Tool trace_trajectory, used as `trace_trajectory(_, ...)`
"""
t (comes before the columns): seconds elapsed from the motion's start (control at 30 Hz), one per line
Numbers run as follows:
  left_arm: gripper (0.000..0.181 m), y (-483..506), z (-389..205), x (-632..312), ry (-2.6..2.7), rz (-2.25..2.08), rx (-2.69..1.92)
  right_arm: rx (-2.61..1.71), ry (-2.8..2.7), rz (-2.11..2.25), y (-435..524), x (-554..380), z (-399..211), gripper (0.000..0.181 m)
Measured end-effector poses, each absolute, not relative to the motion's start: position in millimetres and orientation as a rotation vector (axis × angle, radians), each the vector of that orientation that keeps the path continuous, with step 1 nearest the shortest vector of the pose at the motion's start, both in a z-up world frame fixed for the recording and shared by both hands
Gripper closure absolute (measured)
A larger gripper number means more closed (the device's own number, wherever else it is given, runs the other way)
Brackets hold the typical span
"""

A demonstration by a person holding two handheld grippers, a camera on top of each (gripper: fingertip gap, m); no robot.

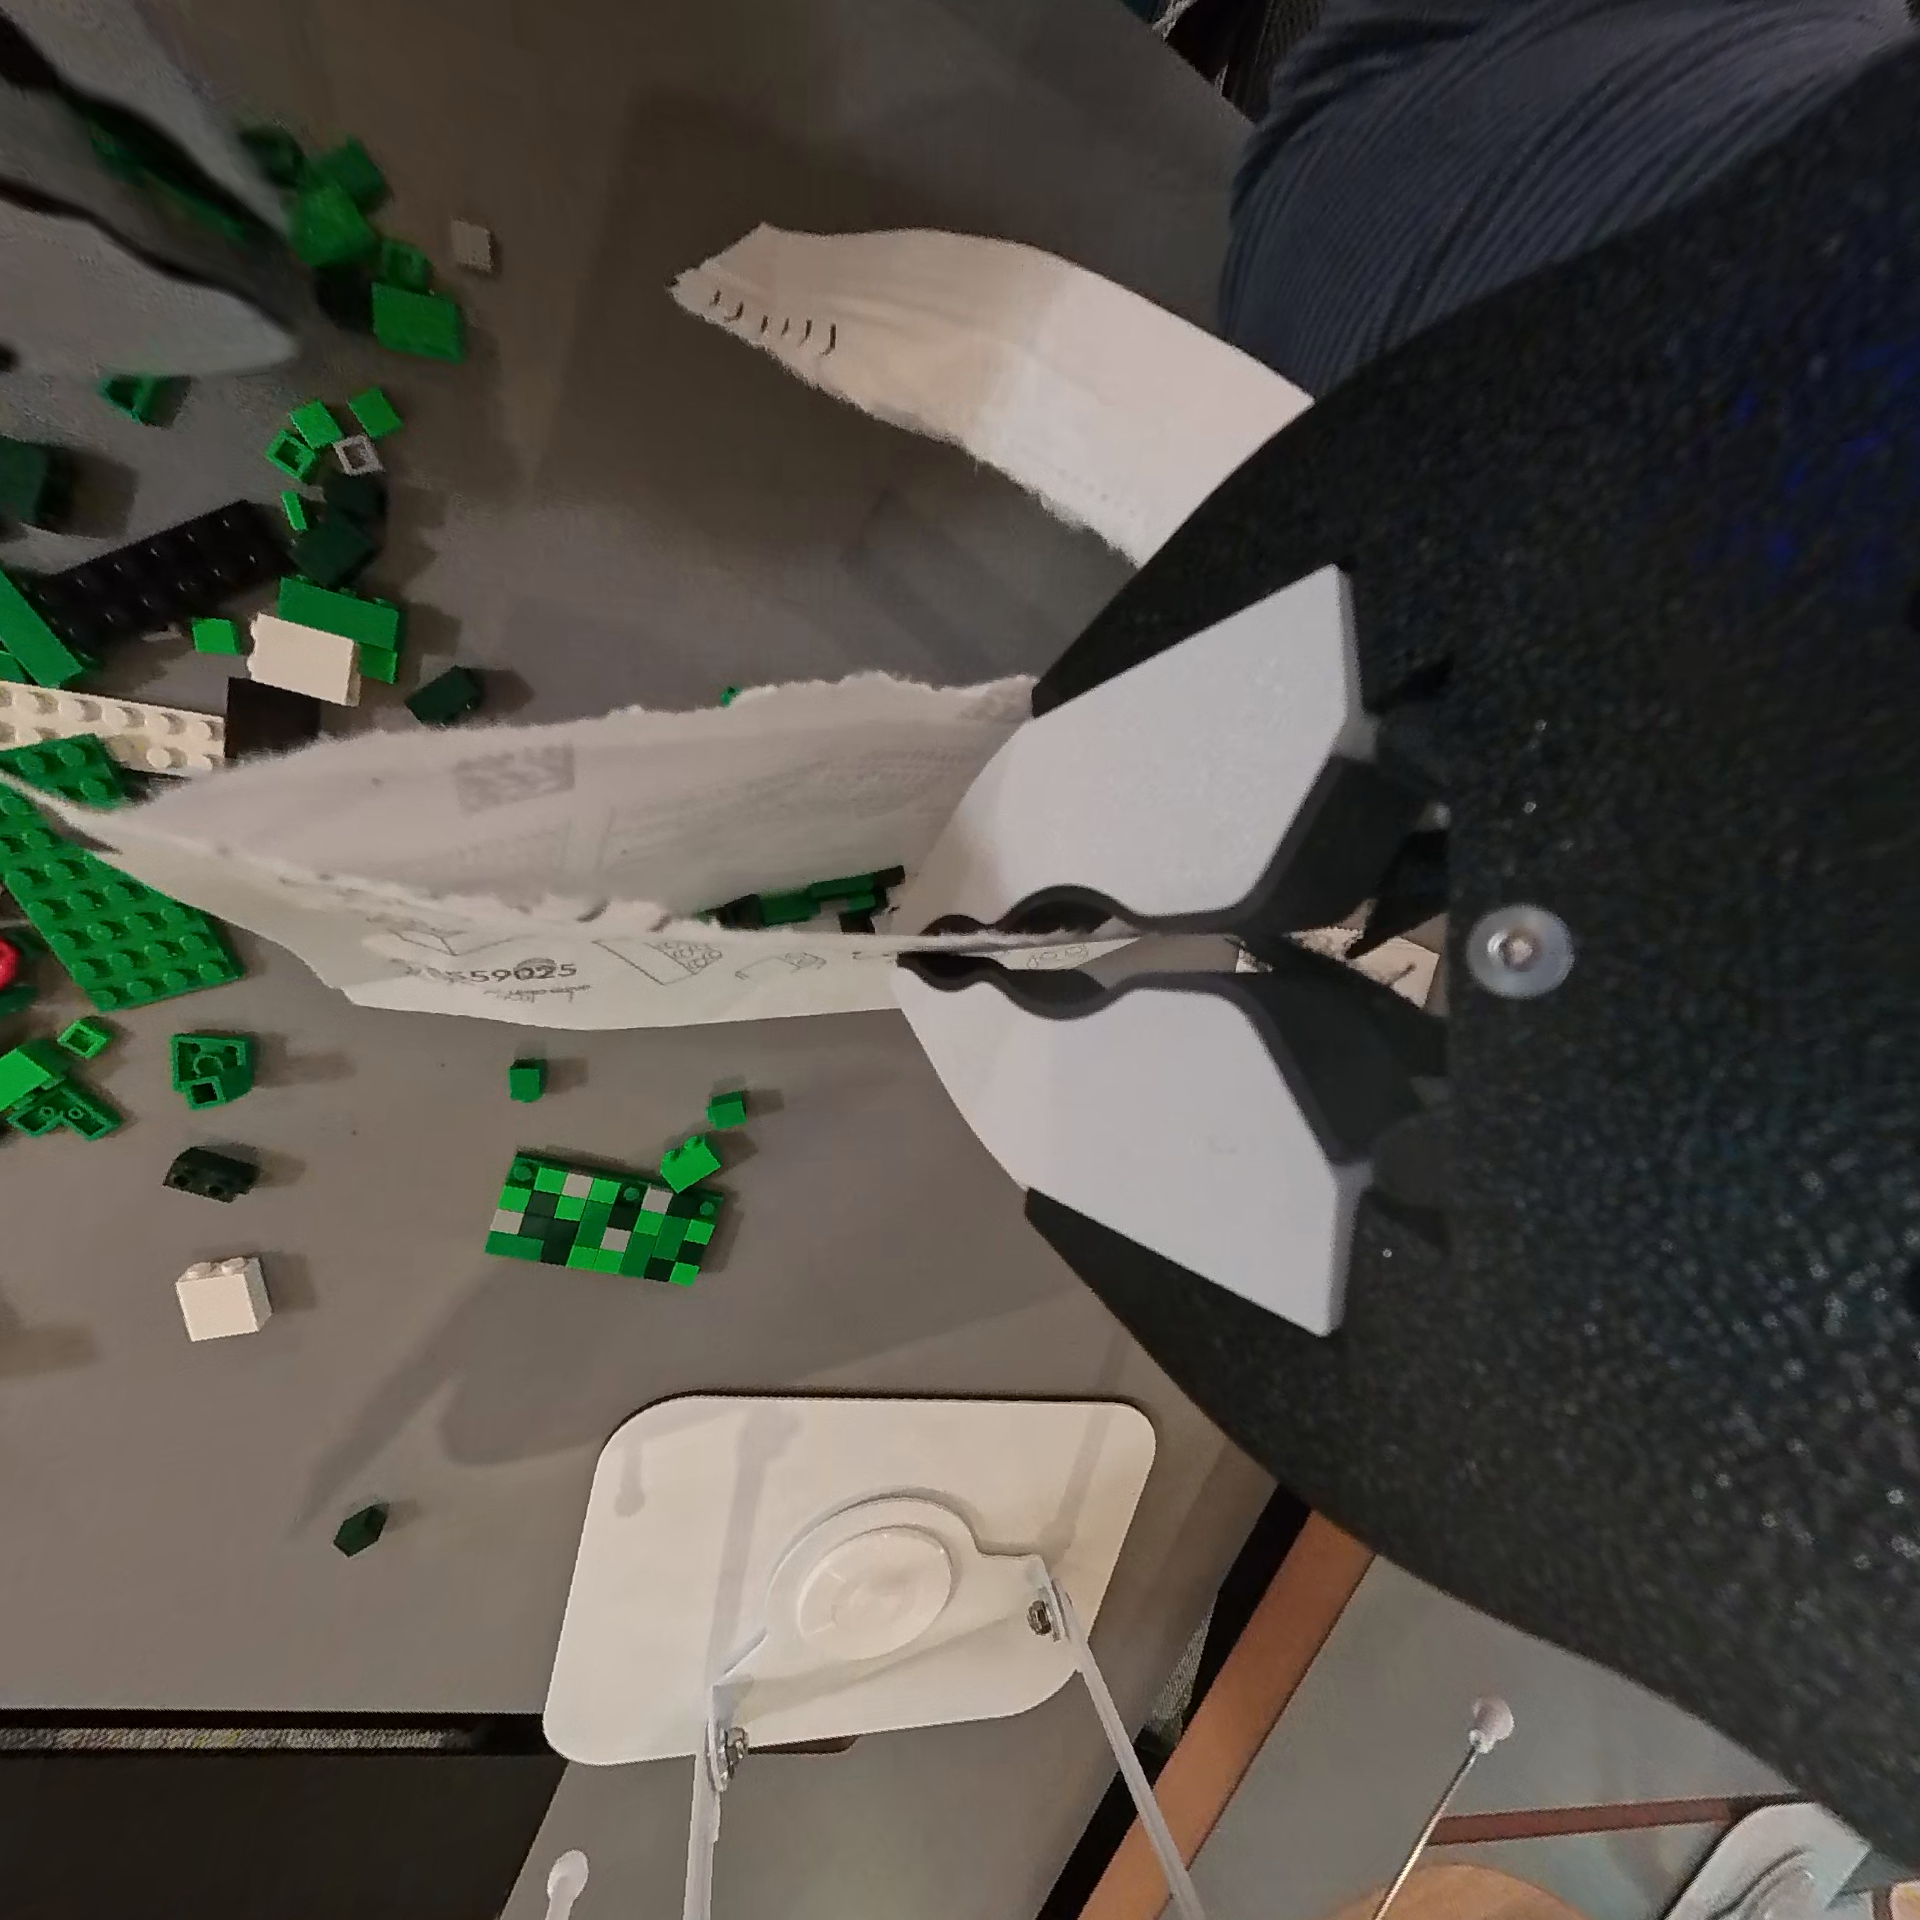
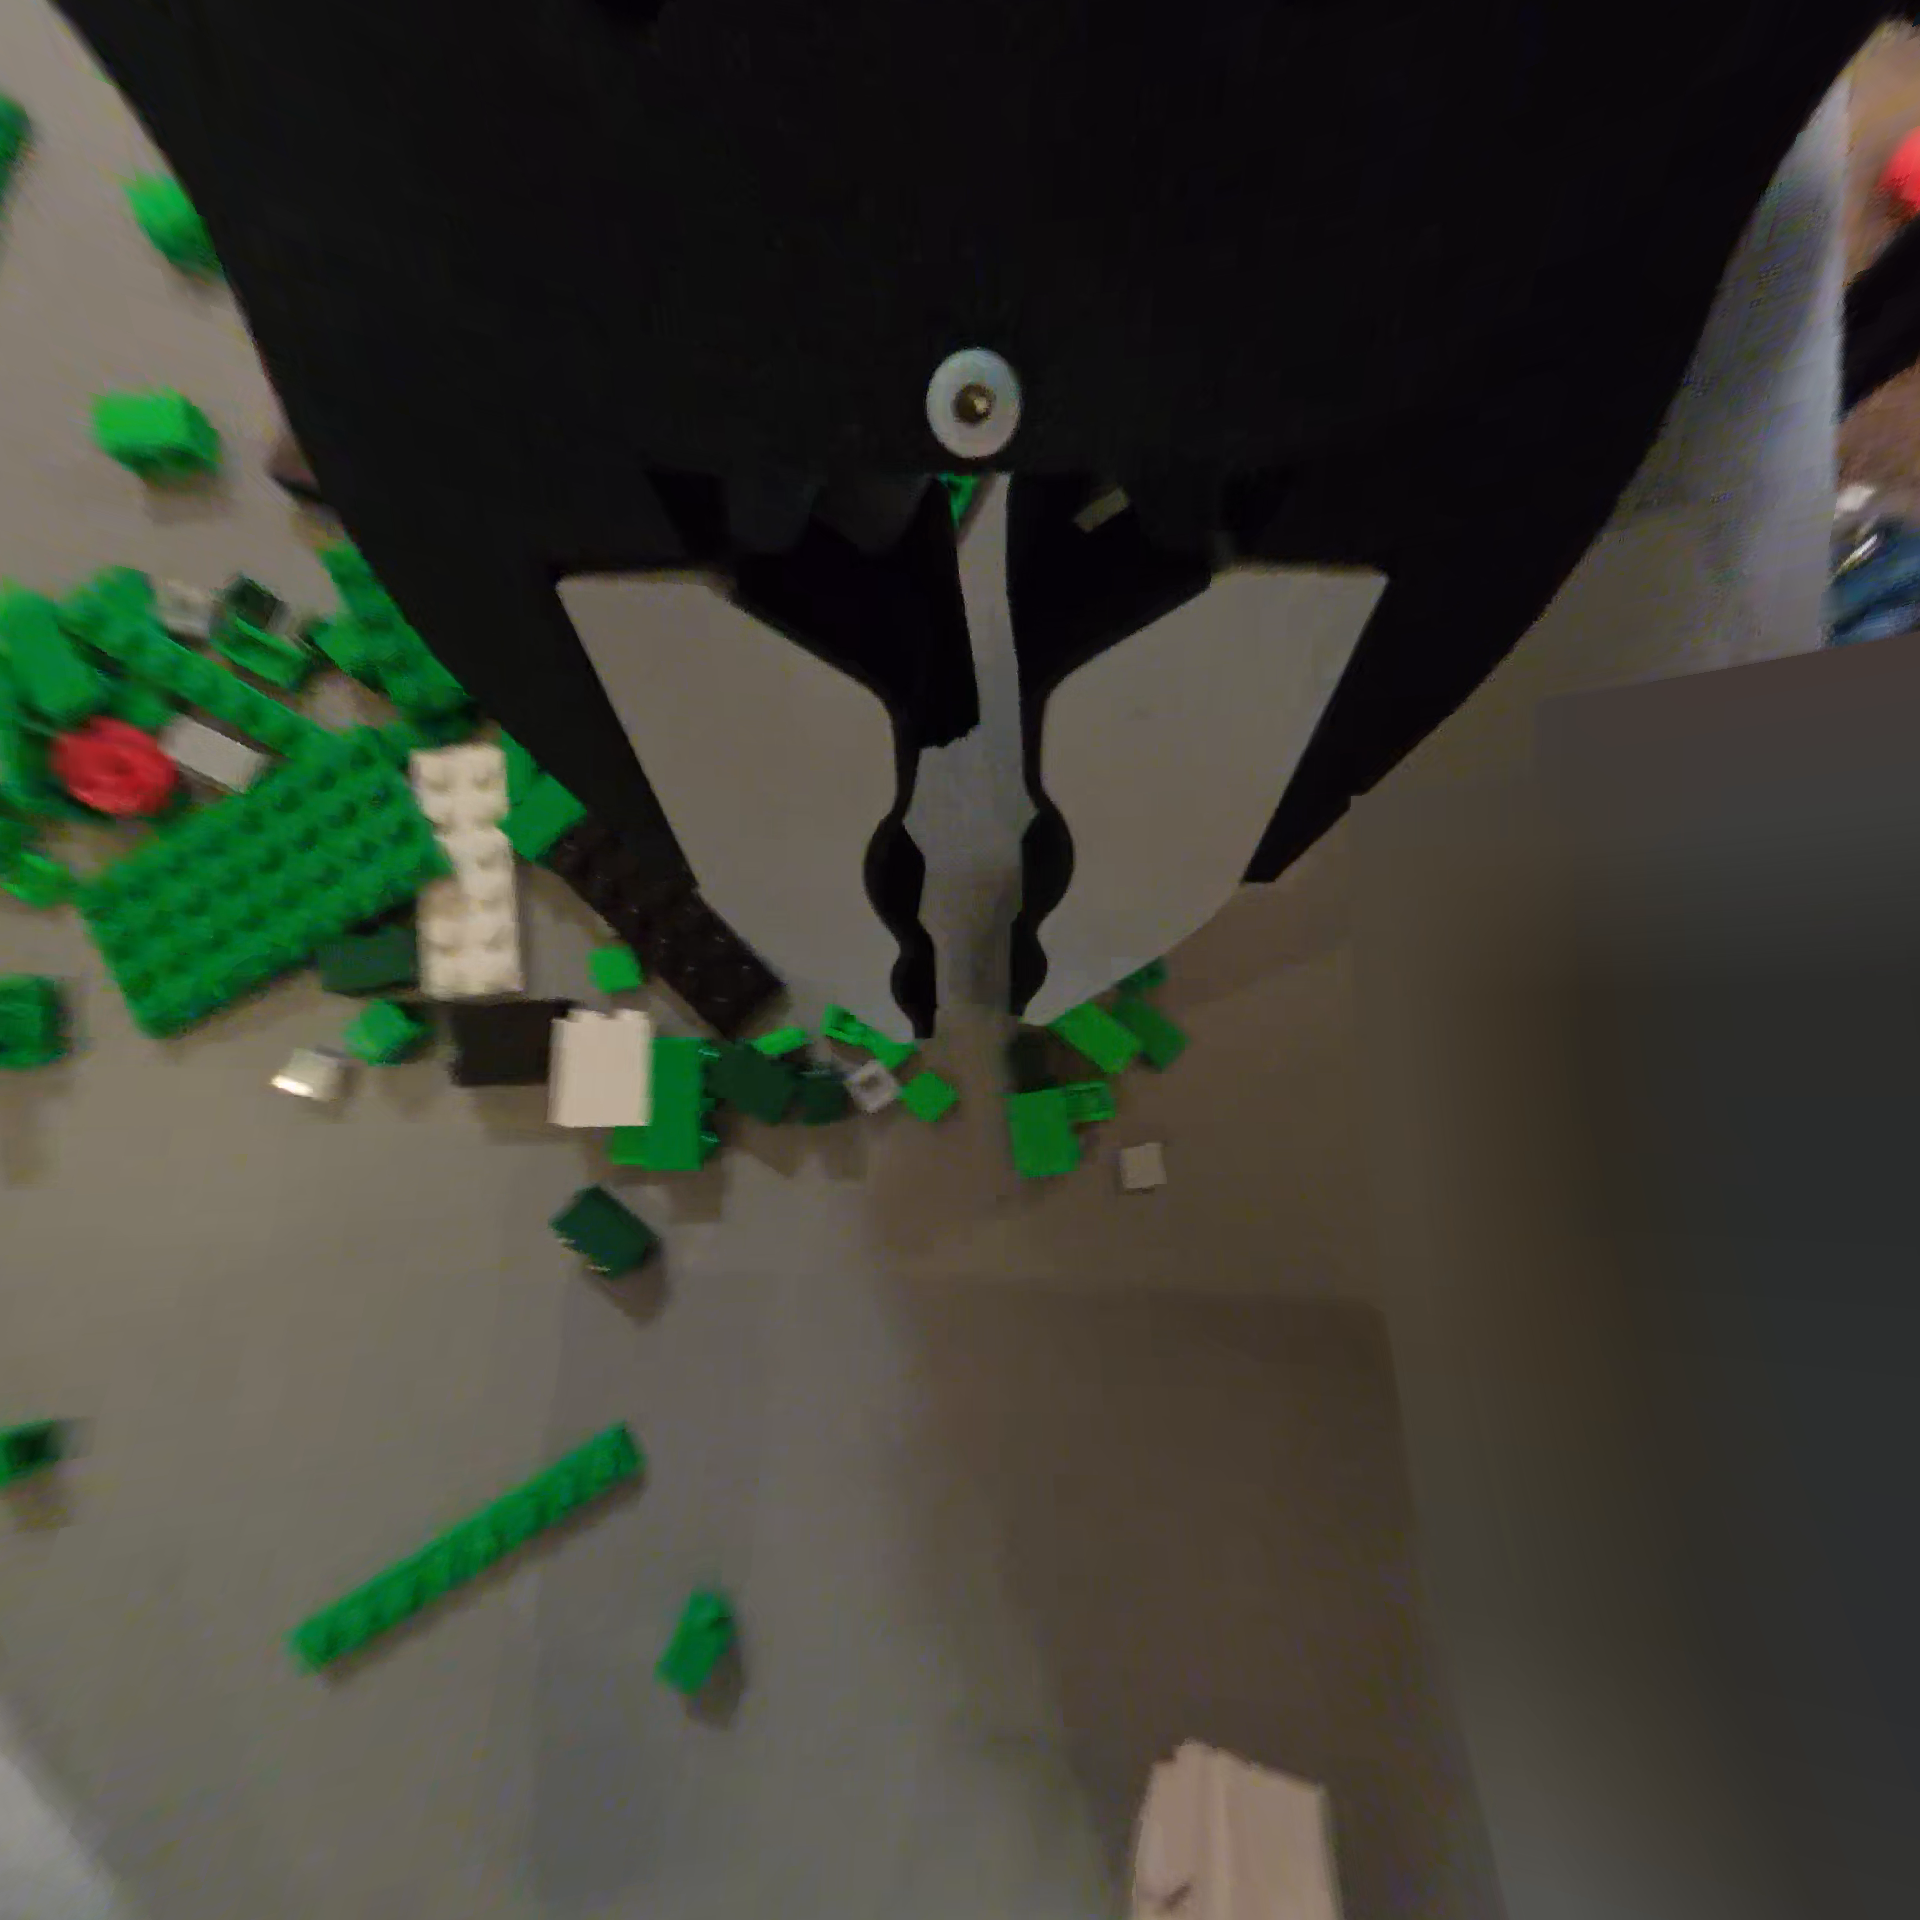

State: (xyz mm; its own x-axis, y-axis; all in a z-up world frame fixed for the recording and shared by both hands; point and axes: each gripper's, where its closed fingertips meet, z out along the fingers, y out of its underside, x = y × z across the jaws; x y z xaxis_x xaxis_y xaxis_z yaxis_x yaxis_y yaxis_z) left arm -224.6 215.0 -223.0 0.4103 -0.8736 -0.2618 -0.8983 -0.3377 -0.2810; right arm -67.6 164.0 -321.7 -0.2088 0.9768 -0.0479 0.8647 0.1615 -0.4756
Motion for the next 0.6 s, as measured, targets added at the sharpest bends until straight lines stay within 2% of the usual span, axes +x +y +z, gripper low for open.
trace_trajectory(0.2,0.181,215,-224,-224,1.527,0.089,-2.293,-1.872,-2.030,0.447,184,-67,-331,0.160)
trace_trajectory(0.6,0.181,214,-224,-224,1.525,0.086,-2.296,-1.944,-1.909,0.540,180,-74,-336,0.160)
